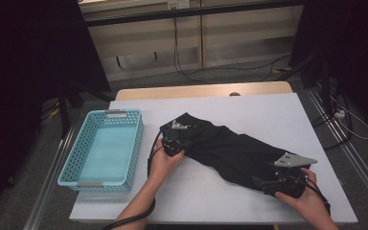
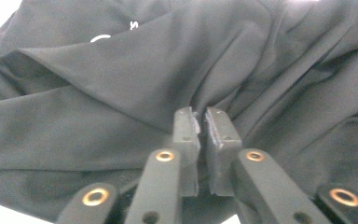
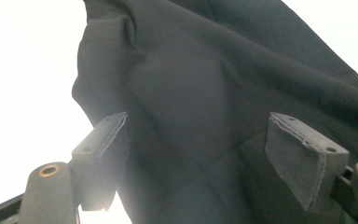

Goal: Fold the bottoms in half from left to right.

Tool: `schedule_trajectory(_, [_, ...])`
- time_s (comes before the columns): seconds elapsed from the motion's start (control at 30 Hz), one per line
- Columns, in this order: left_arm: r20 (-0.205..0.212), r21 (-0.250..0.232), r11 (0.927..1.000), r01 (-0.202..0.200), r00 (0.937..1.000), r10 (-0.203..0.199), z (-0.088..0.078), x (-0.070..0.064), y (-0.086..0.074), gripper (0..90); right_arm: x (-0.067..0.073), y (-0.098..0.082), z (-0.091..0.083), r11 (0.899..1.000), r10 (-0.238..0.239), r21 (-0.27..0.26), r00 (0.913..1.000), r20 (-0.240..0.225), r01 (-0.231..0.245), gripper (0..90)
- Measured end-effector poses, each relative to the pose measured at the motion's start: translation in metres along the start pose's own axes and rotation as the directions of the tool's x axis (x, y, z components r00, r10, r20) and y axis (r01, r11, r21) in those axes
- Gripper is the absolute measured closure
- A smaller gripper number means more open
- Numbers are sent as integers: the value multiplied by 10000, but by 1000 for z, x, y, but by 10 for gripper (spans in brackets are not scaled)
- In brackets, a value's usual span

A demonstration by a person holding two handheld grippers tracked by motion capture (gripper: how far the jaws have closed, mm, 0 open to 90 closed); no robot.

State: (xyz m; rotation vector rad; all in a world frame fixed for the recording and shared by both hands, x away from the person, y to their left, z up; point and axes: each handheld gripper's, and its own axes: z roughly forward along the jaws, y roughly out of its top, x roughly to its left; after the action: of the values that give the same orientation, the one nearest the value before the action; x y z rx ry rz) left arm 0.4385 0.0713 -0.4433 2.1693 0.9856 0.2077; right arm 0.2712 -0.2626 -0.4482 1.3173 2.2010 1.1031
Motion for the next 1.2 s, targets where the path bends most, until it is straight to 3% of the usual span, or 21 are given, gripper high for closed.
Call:
schedule_trajectory(0.23, [28, -318, 9984, 469, 9989, -468, -18, 13, 14, 864, -1, 0, -1, 10000, -33, -49, 10000, 5, 33, 221])
schedule_trajectory(0.5, [-461, -539, 9982, 272, 9985, -296, -36, 26, 41, 865, -1, 1, -1, 9999, -69, -81, 10000, -43, 69, 220])
schedule_trajectory(0.77, [-643, -477, 9966, 677, 9954, -707, -26, 47, 55, 864, 0, 3, -2, 9998, -58, -181, 9999, -128, 56, 219])
schedule_trajectory(0.9, [-897, -790, 9937, 801, 9922, -871, -22, 59, 65, 856, 0, 2, -1, 9999, -31, -163, 9998, -187, 28, 219])
schedule_trajectory(0.97, [-1097, -1080, 9898, 932, 9884, -1050, -20, 65, 68, 739, 0, 4, -2, 9997, 12, -233, 9996, -265, -18, 219])
schedule_trajectory(1.07, [-1491, -1007, 9901, 980, 9824, -1125, -18, 65, 66, 401, 0, 5, -3, 9994, 65, -343, 9991, -409, -80, 219])
schedule_trajectory(1.2, [-1622, -626, 9964, 571, 9845, -666, -18, 61, 55, 323, 0, 4, -2, 9993, 130, -349, 9987, -495, -148, 216])
